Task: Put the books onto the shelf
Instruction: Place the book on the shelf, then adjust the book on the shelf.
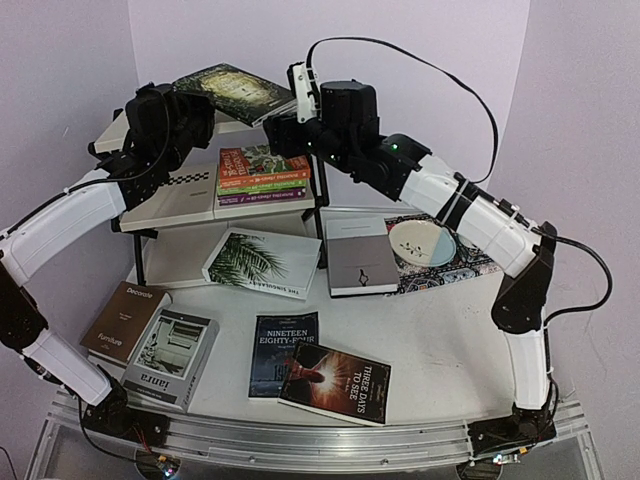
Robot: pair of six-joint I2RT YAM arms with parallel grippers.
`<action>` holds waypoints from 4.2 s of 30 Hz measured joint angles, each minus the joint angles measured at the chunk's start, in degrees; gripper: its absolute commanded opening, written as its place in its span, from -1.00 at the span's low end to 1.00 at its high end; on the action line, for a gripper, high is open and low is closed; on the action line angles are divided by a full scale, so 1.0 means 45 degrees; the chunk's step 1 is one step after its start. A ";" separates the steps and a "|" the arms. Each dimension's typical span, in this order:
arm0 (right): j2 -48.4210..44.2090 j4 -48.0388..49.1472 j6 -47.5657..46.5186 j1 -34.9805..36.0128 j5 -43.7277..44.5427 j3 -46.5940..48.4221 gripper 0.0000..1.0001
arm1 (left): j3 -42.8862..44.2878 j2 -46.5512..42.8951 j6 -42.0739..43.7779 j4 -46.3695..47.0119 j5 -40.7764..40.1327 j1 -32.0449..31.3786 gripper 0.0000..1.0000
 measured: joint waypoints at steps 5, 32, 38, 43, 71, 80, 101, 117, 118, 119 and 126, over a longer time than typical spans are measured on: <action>-0.0091 0.0408 0.0084 -0.0039 -0.0562 -0.0479 0.76 | -0.0060 0.0000 -0.0114 -0.0005 -0.0232 0.0020 -0.81; -0.0065 0.1644 0.0305 -0.0043 -0.1800 -0.0651 0.70 | -0.0112 0.0000 -0.0344 0.0017 -0.0299 -0.0015 -0.73; 0.0181 0.1707 0.0445 0.0049 -0.1362 -0.0354 0.56 | -0.0152 0.0000 -0.0569 0.0196 -0.0327 -0.0015 -0.46; 0.0384 0.1753 0.0389 0.0031 -0.0933 -0.0244 0.45 | -0.0154 0.0000 -0.0823 0.0498 -0.0326 -0.0015 -0.31; 0.0500 0.2899 0.0458 -0.0116 -0.1686 -0.1321 0.97 | -0.0822 0.0005 -0.1430 0.0767 -0.0022 -0.0010 -0.35; -0.0052 0.3385 0.0797 -0.0116 -0.1686 -0.2080 0.97 | -0.0988 0.0005 -0.1440 0.0767 0.0057 -0.0015 -0.35; -0.0330 0.3828 0.1019 -0.0102 -0.0533 -0.1920 0.30 | -0.1226 -0.0015 -0.1489 0.1108 0.0175 -0.0039 -0.33; 0.0086 0.4021 0.0837 -0.0365 0.0485 -0.1268 0.27 | -0.1645 -0.0371 -0.1775 0.1316 0.0792 -0.0034 -0.21; 0.0103 0.4034 0.0837 -0.0372 0.0478 -0.1268 0.31 | -0.1654 -0.0380 -0.1775 0.1318 0.0798 -0.0034 -0.20; 0.0106 0.4037 0.0803 -0.0383 0.0451 -0.1268 0.31 | -0.1673 -0.0386 -0.1774 0.1324 0.0808 -0.0034 -0.20; 0.0106 0.4102 0.0749 -0.0466 0.0362 -0.1268 0.38 | -0.2032 -0.0723 -0.1771 0.1333 0.1040 -0.0034 -0.15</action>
